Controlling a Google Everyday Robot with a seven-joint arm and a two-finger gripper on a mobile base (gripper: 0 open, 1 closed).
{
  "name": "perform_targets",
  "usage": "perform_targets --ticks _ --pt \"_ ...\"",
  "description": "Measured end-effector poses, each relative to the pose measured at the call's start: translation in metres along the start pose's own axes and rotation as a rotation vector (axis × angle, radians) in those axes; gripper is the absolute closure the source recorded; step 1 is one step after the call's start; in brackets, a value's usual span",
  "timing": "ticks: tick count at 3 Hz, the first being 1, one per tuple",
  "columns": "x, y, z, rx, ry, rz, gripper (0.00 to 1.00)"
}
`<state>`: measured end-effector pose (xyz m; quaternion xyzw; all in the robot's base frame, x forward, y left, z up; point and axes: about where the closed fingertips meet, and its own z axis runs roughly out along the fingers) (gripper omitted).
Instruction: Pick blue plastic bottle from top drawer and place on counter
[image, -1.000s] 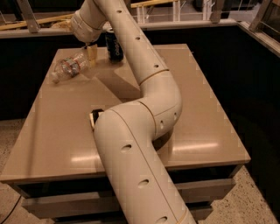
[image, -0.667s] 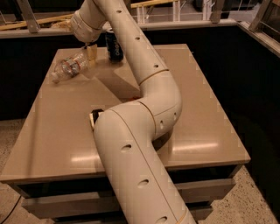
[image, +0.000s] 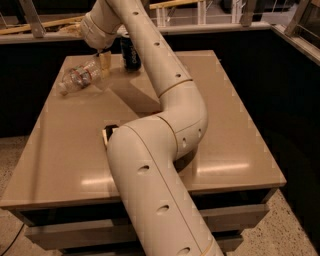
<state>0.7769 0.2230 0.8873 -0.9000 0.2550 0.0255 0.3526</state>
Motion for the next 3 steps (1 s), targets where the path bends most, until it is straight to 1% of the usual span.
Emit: perform_targets --ticks 1,2,3 --pt "-0.0028 0.0065 0.0047 -0.054 0.017 -0.012 0.0" --pt "-0.0045 0.0107 0.0088 -0.127 0.069 -0.043 0.0" --pt "-0.0033 0.0119 0.0091 -0.191 0.135 -0.078 0.0"
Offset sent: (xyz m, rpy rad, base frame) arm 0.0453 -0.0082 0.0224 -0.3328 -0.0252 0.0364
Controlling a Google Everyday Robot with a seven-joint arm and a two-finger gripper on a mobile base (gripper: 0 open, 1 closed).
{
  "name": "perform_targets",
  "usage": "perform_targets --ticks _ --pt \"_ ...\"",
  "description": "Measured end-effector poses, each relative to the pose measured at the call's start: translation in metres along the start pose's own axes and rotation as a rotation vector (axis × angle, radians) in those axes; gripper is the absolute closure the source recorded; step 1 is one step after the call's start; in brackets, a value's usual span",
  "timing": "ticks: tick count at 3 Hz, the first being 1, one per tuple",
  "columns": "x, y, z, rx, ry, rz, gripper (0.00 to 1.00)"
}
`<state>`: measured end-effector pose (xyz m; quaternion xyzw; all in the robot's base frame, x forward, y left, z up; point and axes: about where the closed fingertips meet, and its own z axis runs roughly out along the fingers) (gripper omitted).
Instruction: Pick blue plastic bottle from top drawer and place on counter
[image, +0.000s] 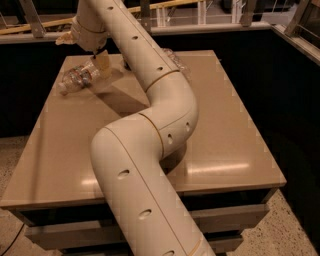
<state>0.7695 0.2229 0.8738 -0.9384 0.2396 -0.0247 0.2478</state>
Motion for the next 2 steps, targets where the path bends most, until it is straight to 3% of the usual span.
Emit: perform_targets --ticks 1,2 --pt "0.0026 -0.0016 -0.0016 -0.052 0.07 -0.036 0.0" --pt "0.004 -0.0023 -0.0025 -0.074 0.1 -0.053 0.0"
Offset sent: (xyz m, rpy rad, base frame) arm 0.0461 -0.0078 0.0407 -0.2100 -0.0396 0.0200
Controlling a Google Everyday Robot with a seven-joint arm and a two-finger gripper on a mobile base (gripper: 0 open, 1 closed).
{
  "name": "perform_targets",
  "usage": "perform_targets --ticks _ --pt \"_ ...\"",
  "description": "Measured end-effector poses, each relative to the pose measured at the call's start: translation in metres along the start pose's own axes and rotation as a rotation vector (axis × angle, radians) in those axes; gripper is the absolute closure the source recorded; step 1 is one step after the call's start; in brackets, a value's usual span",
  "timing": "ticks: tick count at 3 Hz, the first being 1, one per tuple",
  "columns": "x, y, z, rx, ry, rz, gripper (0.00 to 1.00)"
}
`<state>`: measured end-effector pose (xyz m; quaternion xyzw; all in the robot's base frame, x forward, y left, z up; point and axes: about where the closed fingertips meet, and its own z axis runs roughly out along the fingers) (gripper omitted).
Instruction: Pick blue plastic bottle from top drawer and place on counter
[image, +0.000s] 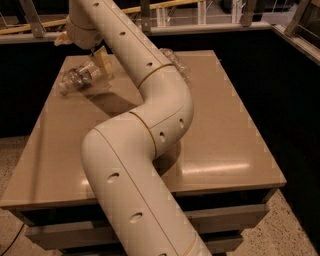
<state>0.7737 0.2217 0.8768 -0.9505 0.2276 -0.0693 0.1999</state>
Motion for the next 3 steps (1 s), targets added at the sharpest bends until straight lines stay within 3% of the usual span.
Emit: perform_targets --ticks 2,3 --pt "-0.0027 0.0009 0.0035 0.003 -0.02 0.014 0.01" --pt "-0.0046 0.0007 0.0038 0.008 -0.032 0.018 0.15"
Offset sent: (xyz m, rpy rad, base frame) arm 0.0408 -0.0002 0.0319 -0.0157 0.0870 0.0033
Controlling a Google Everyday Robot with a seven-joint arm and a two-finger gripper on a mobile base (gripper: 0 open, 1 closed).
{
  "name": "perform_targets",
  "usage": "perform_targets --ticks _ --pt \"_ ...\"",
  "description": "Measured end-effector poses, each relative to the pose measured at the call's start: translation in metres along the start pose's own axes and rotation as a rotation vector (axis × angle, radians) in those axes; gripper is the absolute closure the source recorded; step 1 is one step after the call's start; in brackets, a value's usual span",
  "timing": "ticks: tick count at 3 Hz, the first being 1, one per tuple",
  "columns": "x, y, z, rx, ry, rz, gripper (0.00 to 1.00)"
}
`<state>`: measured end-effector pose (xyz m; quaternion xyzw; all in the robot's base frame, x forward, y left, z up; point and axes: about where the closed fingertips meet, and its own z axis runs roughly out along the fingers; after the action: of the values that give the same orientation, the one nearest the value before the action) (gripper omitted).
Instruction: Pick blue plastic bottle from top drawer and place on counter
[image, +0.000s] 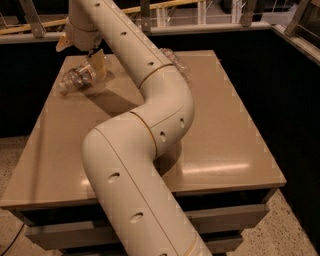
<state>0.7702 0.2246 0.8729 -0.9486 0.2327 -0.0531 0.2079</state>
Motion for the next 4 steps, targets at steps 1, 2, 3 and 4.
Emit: perform_targets --ticks 1,2,3,4 --pt "-0.0008 0.0001 -0.0002 0.001 -0.004 0.002 0.26" --pt "-0.001 0.0006 -0.0003 0.0 -0.006 0.003 0.23" --pt "-0.0011 0.0032 0.0022 -0.011 -0.008 0.004 0.21" --pt "-0.0008 0.0045 0.0034 -0.017 -0.008 0.005 0.21"
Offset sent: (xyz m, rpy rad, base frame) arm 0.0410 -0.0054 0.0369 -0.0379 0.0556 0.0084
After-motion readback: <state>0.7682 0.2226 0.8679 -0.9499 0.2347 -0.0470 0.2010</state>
